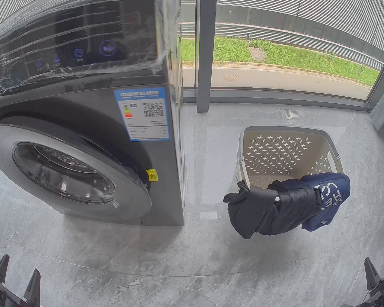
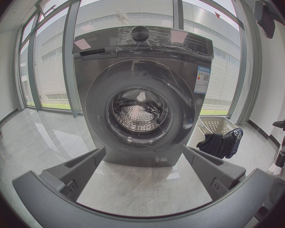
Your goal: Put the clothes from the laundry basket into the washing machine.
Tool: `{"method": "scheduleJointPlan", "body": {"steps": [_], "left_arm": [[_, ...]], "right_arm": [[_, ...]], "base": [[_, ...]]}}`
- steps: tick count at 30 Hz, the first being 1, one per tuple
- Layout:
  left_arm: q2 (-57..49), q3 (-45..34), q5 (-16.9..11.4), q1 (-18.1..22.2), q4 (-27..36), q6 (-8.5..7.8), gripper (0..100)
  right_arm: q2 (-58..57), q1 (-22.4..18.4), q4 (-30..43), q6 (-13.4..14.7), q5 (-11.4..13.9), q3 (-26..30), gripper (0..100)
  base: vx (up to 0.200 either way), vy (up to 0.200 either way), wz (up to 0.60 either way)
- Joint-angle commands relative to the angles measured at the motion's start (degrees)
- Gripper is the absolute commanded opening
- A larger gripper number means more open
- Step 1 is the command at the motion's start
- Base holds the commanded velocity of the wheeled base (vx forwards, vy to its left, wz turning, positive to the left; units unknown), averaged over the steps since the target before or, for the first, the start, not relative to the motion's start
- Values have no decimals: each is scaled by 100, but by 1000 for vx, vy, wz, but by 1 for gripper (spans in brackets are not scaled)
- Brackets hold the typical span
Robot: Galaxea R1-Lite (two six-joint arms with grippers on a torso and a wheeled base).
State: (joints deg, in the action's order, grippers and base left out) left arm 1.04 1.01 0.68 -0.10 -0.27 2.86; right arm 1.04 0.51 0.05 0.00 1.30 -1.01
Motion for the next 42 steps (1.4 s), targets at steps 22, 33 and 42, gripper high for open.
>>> {"method": "scheduleJointPlan", "body": {"steps": [22, 33, 42], "left_arm": [[-68, -101, 2, 1, 0, 4, 100], [-68, -101, 2, 1, 0, 4, 100], [-68, -101, 2, 1, 0, 4, 100]], "right_arm": [[-104, 2, -5, 0, 1, 101, 100], [-104, 2, -5, 0, 1, 101, 100], [-104, 2, -5, 0, 1, 101, 100]], "base": [[-55, 18, 0], [0, 200, 0], [0, 200, 0]]}}
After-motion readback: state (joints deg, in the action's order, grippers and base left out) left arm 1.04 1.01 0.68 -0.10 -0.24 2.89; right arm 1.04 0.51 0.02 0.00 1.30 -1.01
